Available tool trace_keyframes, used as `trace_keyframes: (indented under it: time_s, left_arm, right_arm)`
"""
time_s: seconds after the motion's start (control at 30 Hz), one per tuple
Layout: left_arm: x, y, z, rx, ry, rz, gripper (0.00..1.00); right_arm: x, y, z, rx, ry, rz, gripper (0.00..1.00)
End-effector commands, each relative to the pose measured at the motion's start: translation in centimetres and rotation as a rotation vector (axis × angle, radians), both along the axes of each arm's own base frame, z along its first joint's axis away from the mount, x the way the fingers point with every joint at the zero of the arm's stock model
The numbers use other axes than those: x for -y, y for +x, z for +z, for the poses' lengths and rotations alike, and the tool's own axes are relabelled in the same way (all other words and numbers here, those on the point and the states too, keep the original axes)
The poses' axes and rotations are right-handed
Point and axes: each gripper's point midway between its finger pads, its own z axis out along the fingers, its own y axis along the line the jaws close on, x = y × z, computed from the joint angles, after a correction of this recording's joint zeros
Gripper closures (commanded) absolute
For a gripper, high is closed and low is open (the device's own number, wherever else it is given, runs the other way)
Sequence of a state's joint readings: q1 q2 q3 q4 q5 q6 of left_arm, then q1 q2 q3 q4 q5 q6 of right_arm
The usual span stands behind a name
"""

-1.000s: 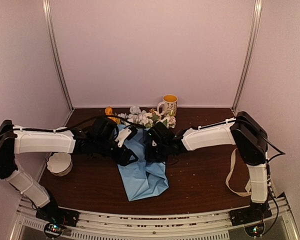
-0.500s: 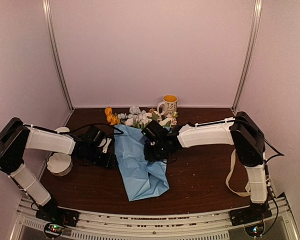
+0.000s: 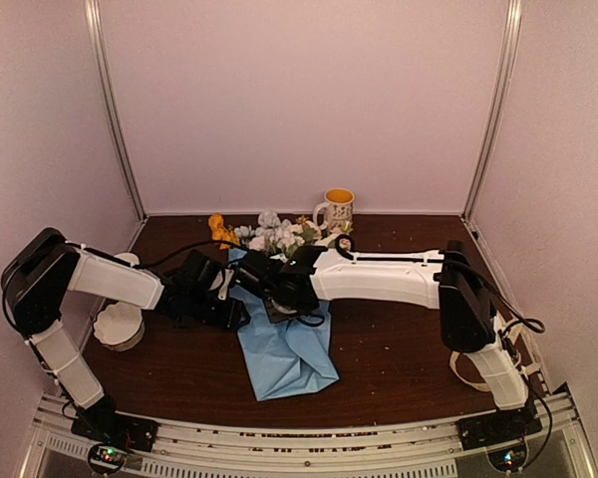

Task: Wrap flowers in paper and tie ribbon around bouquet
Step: Fold the two-thirds-folded wrapping paper at the center of the board.

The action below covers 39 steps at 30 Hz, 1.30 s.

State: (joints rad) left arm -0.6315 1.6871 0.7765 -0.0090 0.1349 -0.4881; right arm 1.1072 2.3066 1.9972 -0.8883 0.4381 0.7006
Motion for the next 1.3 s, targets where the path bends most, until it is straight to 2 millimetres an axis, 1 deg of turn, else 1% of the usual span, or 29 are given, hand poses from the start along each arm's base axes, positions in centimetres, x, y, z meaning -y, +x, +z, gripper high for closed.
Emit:
trace_keyframes:
  time_s: [0.0, 0.07, 0.17, 0.27, 0.4, 0.5, 0.6, 0.77, 0.8, 0.87, 0.93, 1.0, 1.07, 1.13, 1.17, 1.2, 1.23, 1.27]
  left_arm:
    - [1.0, -1.1, -1.0, -0.034, -0.007, -0.037, 0.51]
    - [1.2, -1.1, -0.9, -0.03, -0.013, -0.042, 0.53]
    - [1.1, -1.2, -1.1, -0.024, -0.024, -0.041, 0.59]
    - [1.3, -1.6, -1.5, -0.027, -0.047, -0.043, 0.6]
    - [1.3, -1.6, -1.6, -0.025, -0.05, -0.045, 0.6]
    - [1.4, -1.4, -1.2, -0.012, -0.056, -0.05, 0.6]
    - [1.4, -1.4, -1.2, -0.006, -0.051, -0.056, 0.6]
    - [1.4, -1.5, -1.6, -0.01, -0.048, -0.057, 0.61]
    - [1.4, -1.5, -1.7, -0.012, -0.05, -0.058, 0.61]
    - [1.3, -1.6, -1.8, -0.014, -0.055, -0.055, 0.61]
    - [1.3, -1.8, -1.7, -0.013, -0.06, -0.053, 0.61]
    - [1.2, -2.0, -1.4, -0.008, -0.075, -0.052, 0.61]
    - [1.1, -2.3, -1.1, 0.002, -0.085, -0.058, 0.59]
    - [0.9, -2.6, -1.1, 0.012, -0.088, -0.066, 0.58]
    - [0.9, -2.6, -1.1, 0.014, -0.088, -0.07, 0.57]
    - [1.0, -2.7, -1.2, 0.015, -0.091, -0.077, 0.57]
    - [1.0, -2.8, -1.2, 0.016, -0.099, -0.083, 0.57]
    - [1.1, -3.0, -1.2, 0.015, -0.108, -0.089, 0.57]
  right_arm:
    - [0.4, 0.0, 3.1, 0.142, -0.145, 0.027, 1.0]
    - [-0.8, -0.6, 3.6, 0.163, -0.145, 0.064, 1.0]
    - [-3.0, -1.7, 3.7, 0.158, -0.103, 0.129, 1.0]
    - [-4.7, -2.4, 3.8, 0.123, -0.02, 0.173, 1.0]
    - [-6.2, -2.8, 5.4, 0.137, 0.044, 0.214, 1.0]
    - [-7.9, -3.8, 6.0, 0.14, 0.077, 0.285, 1.0]
    - [-8.2, -4.4, 6.6, 0.143, 0.092, 0.299, 1.0]
    - [-8.9, -4.7, 9.5, 0.149, 0.224, 0.302, 1.0]
    - [-8.9, -4.7, 9.4, 0.137, 0.245, 0.3, 1.0]
    - [-8.9, -4.6, 8.2, 0.092, 0.285, 0.296, 1.0]
    - [-9.2, -4.4, 6.1, 0.027, 0.328, 0.285, 1.0]
    - [-8.9, -4.2, 3.3, -0.056, 0.367, 0.248, 1.0]
    - [-8.8, -4.1, 1.4, -0.117, 0.419, 0.239, 1.0]
    - [-8.9, -4.0, 0.4, -0.161, 0.483, 0.245, 0.97]
    - [-9.0, -3.9, 0.3, -0.172, 0.515, 0.248, 0.94]
    - [-9.0, -3.8, 0.0, -0.187, 0.544, 0.251, 0.91]
    - [-9.5, -3.6, 0.4, -0.185, 0.594, 0.264, 0.86]
    - [-9.3, -3.7, -0.1, -0.208, 0.615, 0.266, 0.82]
